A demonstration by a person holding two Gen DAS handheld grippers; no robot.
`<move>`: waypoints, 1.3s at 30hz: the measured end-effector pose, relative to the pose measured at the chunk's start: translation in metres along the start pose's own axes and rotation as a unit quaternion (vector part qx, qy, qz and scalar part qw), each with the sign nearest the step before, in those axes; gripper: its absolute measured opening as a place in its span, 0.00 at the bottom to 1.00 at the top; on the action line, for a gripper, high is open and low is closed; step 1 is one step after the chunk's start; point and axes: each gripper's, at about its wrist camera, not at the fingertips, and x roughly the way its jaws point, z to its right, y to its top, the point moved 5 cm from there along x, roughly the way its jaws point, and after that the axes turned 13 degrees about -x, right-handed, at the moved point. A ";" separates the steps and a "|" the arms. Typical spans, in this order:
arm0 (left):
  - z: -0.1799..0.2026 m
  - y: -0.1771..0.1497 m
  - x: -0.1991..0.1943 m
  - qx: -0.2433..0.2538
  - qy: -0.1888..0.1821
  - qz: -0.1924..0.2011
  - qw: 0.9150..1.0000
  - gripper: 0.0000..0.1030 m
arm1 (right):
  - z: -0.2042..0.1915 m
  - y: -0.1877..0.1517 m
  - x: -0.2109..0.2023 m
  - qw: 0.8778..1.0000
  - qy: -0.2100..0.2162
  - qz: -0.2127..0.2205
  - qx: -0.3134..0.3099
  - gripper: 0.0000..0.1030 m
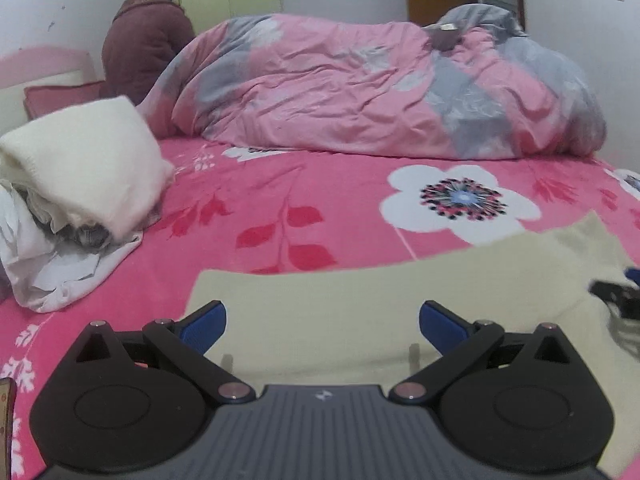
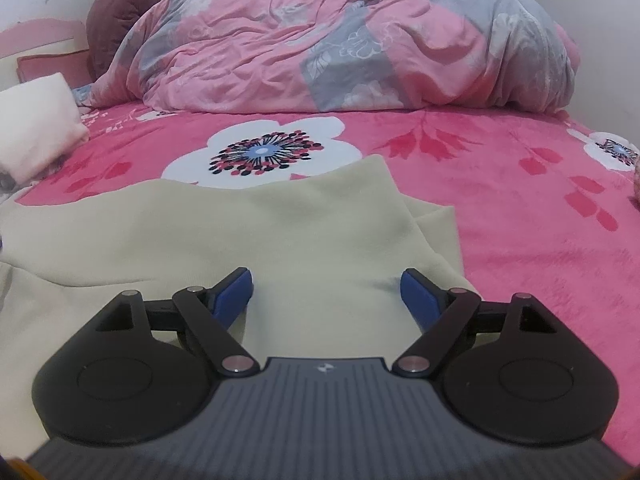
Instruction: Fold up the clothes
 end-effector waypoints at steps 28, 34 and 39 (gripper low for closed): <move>-0.028 -0.013 0.035 -0.068 -0.017 -0.022 0.997 1.00 | 0.012 0.042 0.038 0.998 -0.004 -0.051 0.027 0.89; -0.027 -0.013 0.035 -0.069 -0.016 -0.021 0.997 1.00 | -0.018 0.060 -0.033 0.999 0.035 0.026 0.007 0.89; -0.027 -0.014 0.034 -0.068 -0.015 -0.020 0.997 1.00 | -0.072 0.015 -0.038 0.994 0.059 -0.001 -0.089 0.90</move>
